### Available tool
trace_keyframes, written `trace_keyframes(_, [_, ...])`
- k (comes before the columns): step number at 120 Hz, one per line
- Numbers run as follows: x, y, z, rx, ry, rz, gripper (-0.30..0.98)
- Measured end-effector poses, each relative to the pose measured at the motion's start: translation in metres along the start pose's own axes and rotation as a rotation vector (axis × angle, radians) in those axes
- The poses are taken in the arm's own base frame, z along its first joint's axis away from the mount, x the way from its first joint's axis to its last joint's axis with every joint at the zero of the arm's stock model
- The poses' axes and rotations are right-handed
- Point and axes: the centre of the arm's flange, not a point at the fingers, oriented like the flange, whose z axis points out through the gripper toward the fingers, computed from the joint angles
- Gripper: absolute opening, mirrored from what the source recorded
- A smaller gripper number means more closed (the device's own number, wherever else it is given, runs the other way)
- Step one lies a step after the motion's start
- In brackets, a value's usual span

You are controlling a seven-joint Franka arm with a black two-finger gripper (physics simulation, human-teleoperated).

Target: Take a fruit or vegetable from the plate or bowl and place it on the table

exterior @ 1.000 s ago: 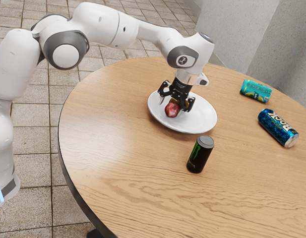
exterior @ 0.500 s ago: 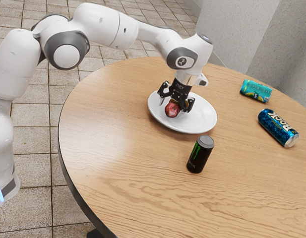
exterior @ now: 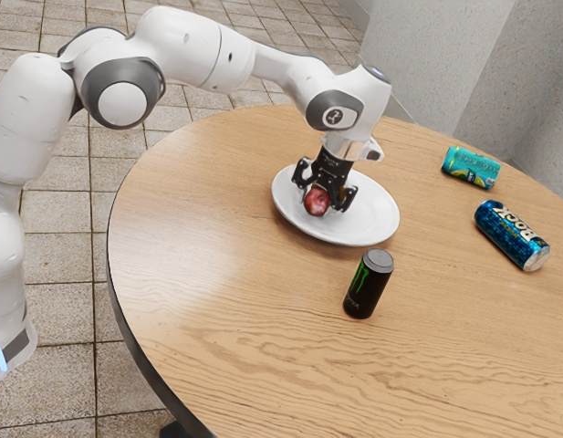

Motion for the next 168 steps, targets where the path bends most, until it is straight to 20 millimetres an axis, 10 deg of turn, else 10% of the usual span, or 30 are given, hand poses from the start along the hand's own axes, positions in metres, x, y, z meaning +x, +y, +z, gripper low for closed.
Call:
trace_keyframes(30, [-0.026,0.014,-0.081,-0.061,0.129,0.043,0.19])
trace_keyframes(49, [-0.053,0.088,-0.156,-0.179,0.248,0.17,0.18])
trace_keyframes(74, [-0.143,0.18,-0.179,-0.229,0.295,0.37,0.15])
trace_keyframes(88, [-0.215,0.228,-0.172,-0.224,0.298,0.506,0.14])
trace_keyframes(109, [-0.29,0.291,-0.101,-0.177,0.249,0.667,0.1])
trace_keyframes(126, [-0.308,0.309,-0.049,-0.168,0.214,0.713,0.06])
trace_keyframes(168, [-0.309,0.307,-0.074,-0.26,0.251,0.716,0.61])
